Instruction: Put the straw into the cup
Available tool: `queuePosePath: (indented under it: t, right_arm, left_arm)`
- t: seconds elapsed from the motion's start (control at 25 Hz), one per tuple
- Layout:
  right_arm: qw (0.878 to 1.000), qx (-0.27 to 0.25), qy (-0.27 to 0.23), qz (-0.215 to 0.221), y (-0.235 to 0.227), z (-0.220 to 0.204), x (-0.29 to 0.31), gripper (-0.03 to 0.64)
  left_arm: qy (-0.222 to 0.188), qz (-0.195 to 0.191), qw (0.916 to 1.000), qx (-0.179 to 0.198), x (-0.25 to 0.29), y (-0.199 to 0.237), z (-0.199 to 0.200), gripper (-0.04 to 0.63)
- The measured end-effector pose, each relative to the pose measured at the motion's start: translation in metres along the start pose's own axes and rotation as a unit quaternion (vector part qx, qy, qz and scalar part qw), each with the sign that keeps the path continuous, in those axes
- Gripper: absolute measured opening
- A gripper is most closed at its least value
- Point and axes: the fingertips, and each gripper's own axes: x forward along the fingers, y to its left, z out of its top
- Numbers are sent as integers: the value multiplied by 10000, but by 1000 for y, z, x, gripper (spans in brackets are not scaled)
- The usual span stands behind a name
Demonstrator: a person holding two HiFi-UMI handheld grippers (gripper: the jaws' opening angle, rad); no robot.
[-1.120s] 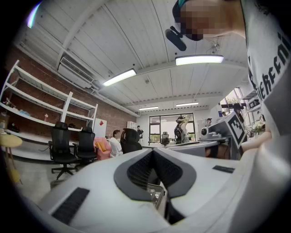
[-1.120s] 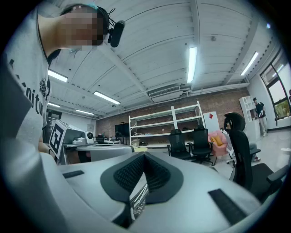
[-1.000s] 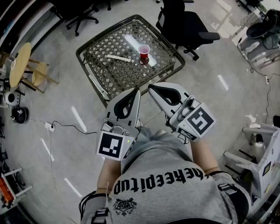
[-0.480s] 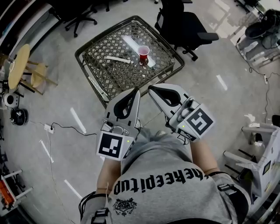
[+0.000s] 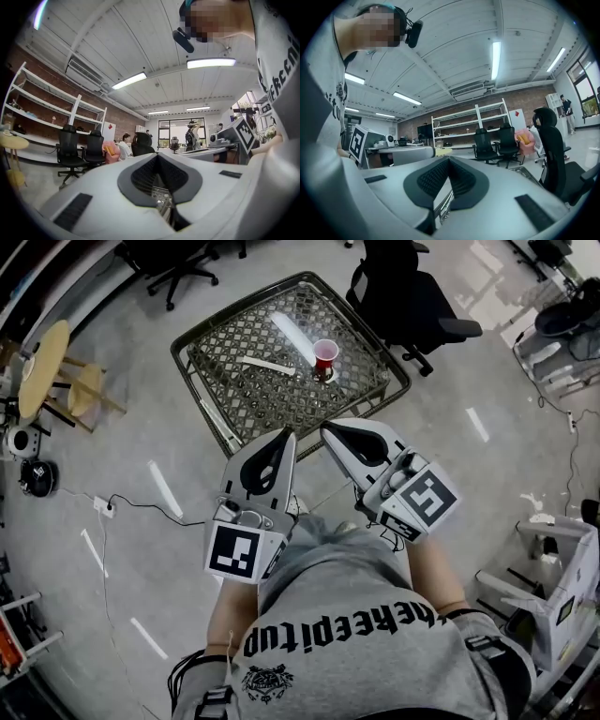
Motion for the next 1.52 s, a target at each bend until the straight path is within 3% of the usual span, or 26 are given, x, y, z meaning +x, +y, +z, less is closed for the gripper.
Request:
queuePosePath:
  t: [0.4,0.84,1.16,1.52]
  right_arm:
    - [9998,-40,122,142,12,-3,64,8]
    - [9998,-76,166,-50,13,-4,90,8]
    - [9995,-77,273,-98,-9,-7,100,8]
    - [9990,-100,399,185,-44,-6,135,8]
  left_arm:
    - [-20,260,9997,-6,-20,63,-2,21]
    - [-62,127,9999,-23,-28,88,-7,21]
    - [-113,181,9998,-38,-11,101,-5,21]
    - [-182,543,9984,-6,18,130,0,21]
